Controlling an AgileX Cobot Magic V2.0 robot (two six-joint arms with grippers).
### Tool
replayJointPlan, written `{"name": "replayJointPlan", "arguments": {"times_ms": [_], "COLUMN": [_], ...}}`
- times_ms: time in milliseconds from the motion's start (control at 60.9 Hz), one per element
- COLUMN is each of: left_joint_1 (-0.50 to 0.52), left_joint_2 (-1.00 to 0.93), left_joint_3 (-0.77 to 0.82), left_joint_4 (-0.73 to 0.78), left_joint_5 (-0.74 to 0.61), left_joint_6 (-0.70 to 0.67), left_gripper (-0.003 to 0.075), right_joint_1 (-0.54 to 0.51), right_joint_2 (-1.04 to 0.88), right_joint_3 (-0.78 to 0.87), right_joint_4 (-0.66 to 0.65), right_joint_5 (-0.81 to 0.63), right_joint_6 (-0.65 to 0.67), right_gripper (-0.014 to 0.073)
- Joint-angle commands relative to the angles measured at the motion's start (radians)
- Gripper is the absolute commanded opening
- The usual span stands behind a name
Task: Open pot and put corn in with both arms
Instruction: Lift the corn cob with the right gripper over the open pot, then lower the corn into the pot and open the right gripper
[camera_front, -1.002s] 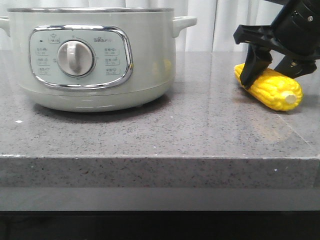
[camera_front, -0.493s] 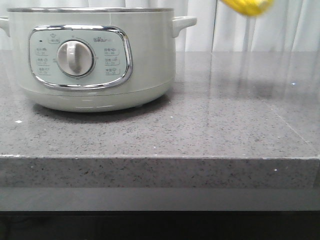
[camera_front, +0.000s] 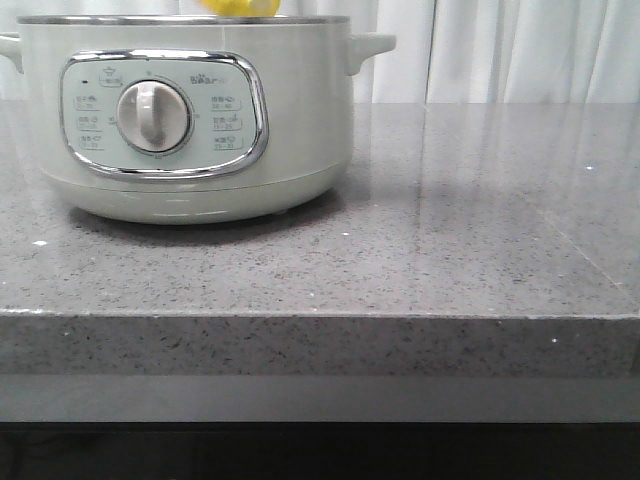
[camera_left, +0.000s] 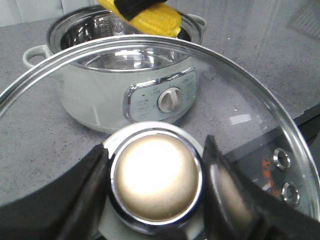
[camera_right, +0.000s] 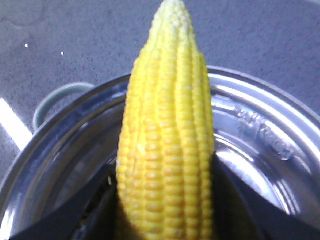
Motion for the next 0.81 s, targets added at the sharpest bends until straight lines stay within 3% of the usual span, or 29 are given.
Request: {"name": "replayJointPlan", "arguments": {"times_ms": [0,230,509,641,789], "left_joint_1": [-0.005,-0.005,-0.005,-0.005,-0.005], "left_joint_2": [0.009,0.009,0.009,0.009,0.009], "left_joint_3": [-0.036,-0.036,-0.036,-0.036,-0.036], "left_joint_4": [-0.027,-0.027,-0.027,-0.027,-0.027], "left_joint_5": [-0.152,-0.152,-0.152,-0.152,-0.152], "left_joint_6": [-0.005,-0.005,-0.005,-0.005,-0.005], "left_gripper": [0.0190,0.0190,0.0190,0.0190,0.0190], "right_joint_1": [-0.002,-0.002,-0.009,-0.037,-0.096], "right_joint_2": [-0.028,-0.013,-0.036,-0.073,-0.129], "right_joint_3": [-0.044,-0.044,-0.047,-0.047,-0.046], "right_joint_4": [0.010,0.009,0.006,0.003,0.003], "right_joint_5": [-0.036,-0.017,-0.017,-0.005,0.031], "right_joint_6": [-0.010,-0.010,-0.010,-0.010,-0.010], "right_gripper": [0.0339,0.0549,0.0561,0.0470,0.0211]}}
